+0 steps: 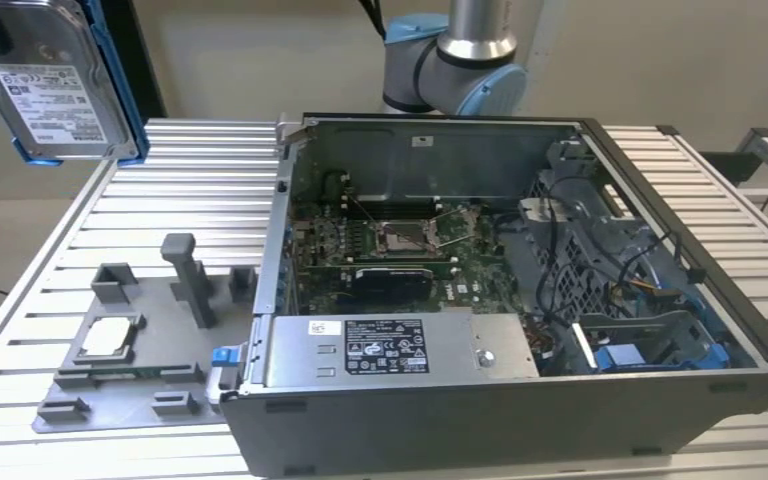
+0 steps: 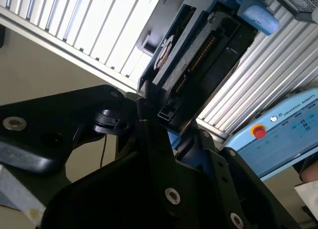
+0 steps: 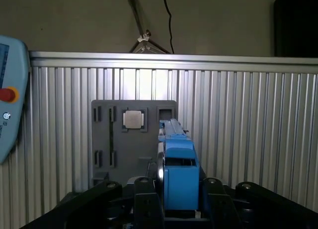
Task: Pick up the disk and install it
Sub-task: 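Pick up the disk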
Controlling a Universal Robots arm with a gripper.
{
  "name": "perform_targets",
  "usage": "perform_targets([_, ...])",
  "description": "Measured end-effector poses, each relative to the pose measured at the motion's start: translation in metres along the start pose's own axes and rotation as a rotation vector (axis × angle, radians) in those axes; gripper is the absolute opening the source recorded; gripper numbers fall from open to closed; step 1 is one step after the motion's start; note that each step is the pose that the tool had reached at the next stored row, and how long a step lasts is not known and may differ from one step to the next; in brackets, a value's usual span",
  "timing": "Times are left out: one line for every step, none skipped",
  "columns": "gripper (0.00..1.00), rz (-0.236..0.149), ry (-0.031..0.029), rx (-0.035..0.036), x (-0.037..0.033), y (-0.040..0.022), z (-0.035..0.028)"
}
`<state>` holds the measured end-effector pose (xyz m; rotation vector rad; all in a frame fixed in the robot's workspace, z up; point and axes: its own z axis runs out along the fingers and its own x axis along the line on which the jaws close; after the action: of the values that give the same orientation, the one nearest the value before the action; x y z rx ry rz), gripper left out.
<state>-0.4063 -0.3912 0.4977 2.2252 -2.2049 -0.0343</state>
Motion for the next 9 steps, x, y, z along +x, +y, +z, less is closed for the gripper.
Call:
perform_targets([0.0,0.0,0.0,0.0,-0.0001,0.0,0.0])
perform_targets([0.0,0.0,-0.0001,0.0001,-0.0002,-0.0003,0.0])
perform_targets([0.0,0.0,0.0,0.0,-0.0001,-0.0009,0.0])
perform_targets([0.0,0.0,0.0,0.0001,0.0,-0.0017,0.0])
perform_targets([0.0,0.0,0.0,0.0001,0.0,-0.0027,0.0])
perform_targets([0.0,0.0,0.0,0.0,0.0,-0.0038,-0.0001])
perform_targets([0.0,0.0,0.0,0.0001,0.0,-0.0053,-0.0001])
perform_targets([0.0,0.0,0.0,0.0001,0.0001,-0.0067,-0.0001])
perform_targets([0.0,0.0,0.0,0.0001,0.0001,-0.0082,-0.0001])
